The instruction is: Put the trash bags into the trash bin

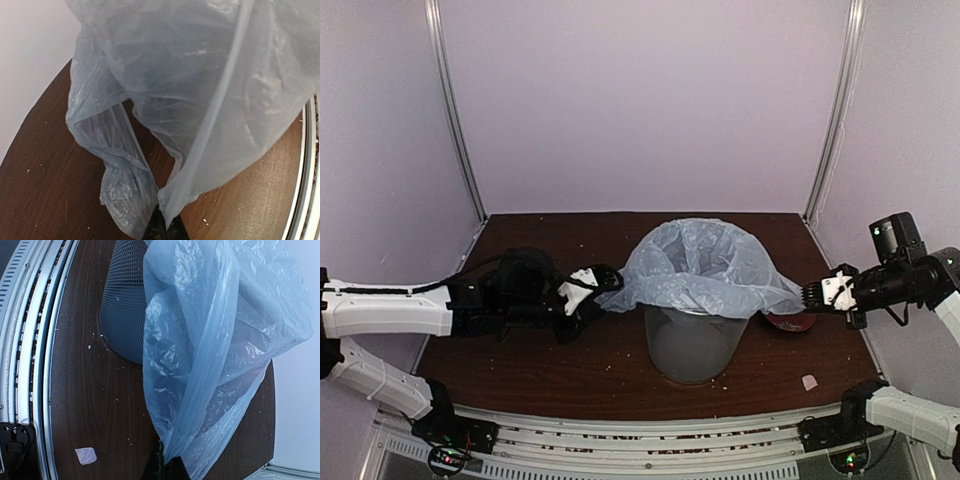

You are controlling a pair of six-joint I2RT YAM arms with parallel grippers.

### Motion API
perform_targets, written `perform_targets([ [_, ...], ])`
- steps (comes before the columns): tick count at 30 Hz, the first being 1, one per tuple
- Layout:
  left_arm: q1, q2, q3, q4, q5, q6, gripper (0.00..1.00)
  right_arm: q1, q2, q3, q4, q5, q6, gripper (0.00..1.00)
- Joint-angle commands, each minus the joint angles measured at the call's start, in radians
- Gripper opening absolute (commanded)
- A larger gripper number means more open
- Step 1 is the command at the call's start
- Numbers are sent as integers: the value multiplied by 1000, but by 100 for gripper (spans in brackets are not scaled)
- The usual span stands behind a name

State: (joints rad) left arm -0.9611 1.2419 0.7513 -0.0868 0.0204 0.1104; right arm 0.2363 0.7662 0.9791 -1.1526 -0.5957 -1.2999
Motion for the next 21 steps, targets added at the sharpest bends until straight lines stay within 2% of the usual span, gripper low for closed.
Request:
perform_targets([
  [1, -31, 18, 5, 20, -36, -3, 0, 2, -6, 28, -5, 74, -74, 0],
  [5, -39, -44, -13, 98, -82, -2, 0, 5, -23, 53, 32, 92, -143, 0],
  [7, -39, -77, -42, 172, -71, -5, 0, 7, -78, 9, 79, 77, -227, 0],
  [12, -49, -7, -46, 164, -92, 43, 0, 7, -418, -317, 313, -19, -486, 0],
  [14, -75, 10, -75, 195, -117, 70, 0, 8, -489, -412, 345, -48, -553, 0],
  [17, -139, 56, -74, 171, -186, 121, 0, 8, -463, -466, 294, -29, -611, 0],
  [21, -185, 126, -73, 111, -251, 149, 0, 9, -376, -493, 274, 53, -572, 0],
])
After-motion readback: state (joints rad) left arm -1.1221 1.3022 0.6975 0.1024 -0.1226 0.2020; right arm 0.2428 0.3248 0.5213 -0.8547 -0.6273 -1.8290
